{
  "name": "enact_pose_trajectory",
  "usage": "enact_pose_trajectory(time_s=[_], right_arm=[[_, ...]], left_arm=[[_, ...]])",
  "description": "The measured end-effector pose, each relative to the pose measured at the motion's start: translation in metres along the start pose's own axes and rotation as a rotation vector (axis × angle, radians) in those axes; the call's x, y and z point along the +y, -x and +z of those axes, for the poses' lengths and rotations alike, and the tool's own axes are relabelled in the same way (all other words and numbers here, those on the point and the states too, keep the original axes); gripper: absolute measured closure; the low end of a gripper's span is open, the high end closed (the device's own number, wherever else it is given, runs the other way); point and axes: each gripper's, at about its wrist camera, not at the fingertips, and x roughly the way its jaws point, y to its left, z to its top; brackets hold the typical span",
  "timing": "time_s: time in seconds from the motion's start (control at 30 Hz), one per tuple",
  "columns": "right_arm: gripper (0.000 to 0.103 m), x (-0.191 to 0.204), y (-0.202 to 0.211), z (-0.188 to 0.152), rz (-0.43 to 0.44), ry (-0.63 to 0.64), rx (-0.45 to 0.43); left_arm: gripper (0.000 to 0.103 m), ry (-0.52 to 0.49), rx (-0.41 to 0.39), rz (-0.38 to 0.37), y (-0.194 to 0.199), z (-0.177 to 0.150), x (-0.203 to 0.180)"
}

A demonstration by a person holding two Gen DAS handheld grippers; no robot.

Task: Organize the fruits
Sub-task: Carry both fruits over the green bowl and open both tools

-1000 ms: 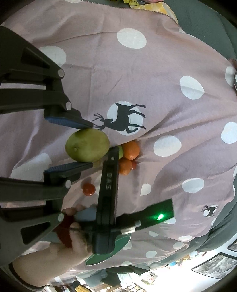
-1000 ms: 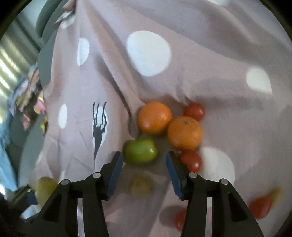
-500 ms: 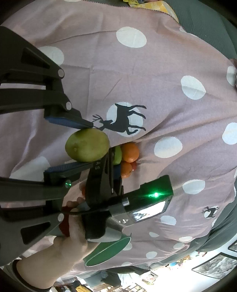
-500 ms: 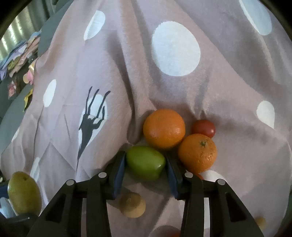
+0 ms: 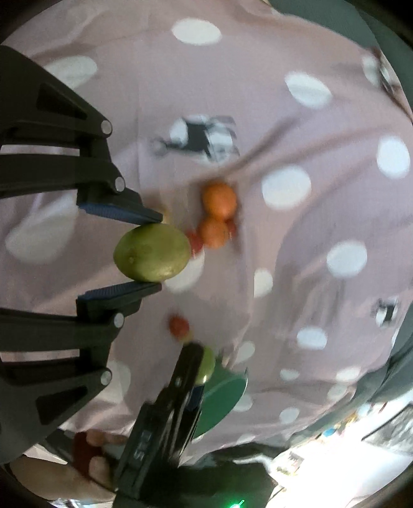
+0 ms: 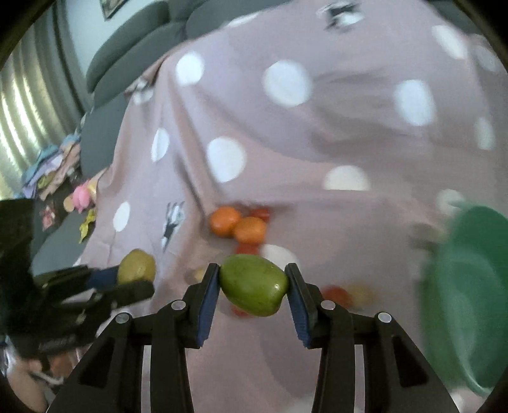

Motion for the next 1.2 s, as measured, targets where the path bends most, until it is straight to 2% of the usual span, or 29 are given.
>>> enact_pose_trajectory(time_s=[0.1,0.27,0.4,0.5,0.73,0.9,0.93,1.0,1.07,1.2], right_arm=[[0.06,-0.027,0.031,-0.011,-0.078,-0.05,-0.073],[0.06,-0.072,0.079,-0.021,-0.272,-0.115,-0.165],[0.06,-0.104,0.098,-0.031,-0.343,-0.175,-0.182],[0.06,-0.122,0.106,-0.043,-0.369,-0.205,-0.175],[0.059,-0.139,0.105,-0.056,-0.41,-0.212,-0.126],[0.06,-0.135,0.098,-0.059,-0.454,-0.172,-0.084],[0.059,-0.133,0.097,-0.059,-0.471,-0.161,-0.079],[0.059,-0.128,0.097,-0.059,-0.497,-0.134,-0.072],[0.058,-0.124,0.096,-0.058,-0.52,-0.115,-0.06],[0.058,-0.119,0.098,-0.062,-0.513,-0.102,-0.052]], left_arm=[[0.068,-0.062,0.006,-0.043,-0.011,0.011,-0.035],[0.068,-0.197,0.001,-0.136,-0.032,0.033,-0.111],[0.068,-0.274,0.023,-0.213,-0.055,0.046,-0.165],[0.068,-0.312,0.056,-0.236,-0.08,0.054,-0.198],[0.068,-0.355,0.137,-0.179,-0.129,0.055,-0.232],[0.068,-0.361,0.173,-0.122,-0.144,0.053,-0.229],[0.064,-0.367,0.165,-0.117,-0.143,0.053,-0.228],[0.05,-0.38,0.146,-0.105,-0.142,0.052,-0.229],[0.042,-0.382,0.13,-0.108,-0.137,0.051,-0.23],[0.039,-0.368,0.099,-0.116,-0.124,0.05,-0.226]])
